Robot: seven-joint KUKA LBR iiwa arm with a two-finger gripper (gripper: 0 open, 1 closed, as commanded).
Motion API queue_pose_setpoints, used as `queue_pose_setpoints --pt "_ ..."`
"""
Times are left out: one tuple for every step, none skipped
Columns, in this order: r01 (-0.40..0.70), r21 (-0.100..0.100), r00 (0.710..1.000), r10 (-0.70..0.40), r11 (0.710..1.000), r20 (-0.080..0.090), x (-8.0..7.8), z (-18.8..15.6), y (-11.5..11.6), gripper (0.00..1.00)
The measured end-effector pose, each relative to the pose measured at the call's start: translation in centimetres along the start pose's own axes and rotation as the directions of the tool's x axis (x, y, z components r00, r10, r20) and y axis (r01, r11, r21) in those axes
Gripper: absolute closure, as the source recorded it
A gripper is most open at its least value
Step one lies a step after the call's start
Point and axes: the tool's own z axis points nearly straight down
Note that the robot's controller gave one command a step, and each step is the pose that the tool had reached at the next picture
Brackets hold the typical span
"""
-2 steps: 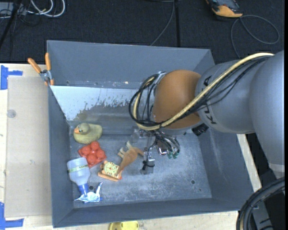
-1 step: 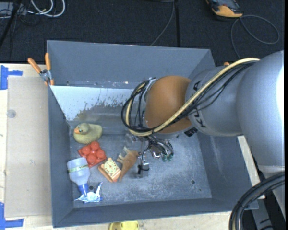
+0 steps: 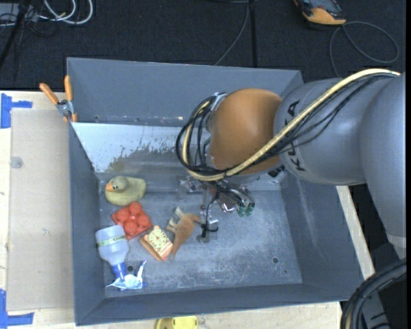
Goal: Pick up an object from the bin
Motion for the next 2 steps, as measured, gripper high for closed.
queue_pose_setpoints --pt "0.032 -0.003 0.999 -0.032 0.999 -0.002 1.1 4.4 0.7 0.0" --pt "0.292 -0.002 0.957 -0.292 0.957 0.001 0.4 6.0 0.6 1.0"
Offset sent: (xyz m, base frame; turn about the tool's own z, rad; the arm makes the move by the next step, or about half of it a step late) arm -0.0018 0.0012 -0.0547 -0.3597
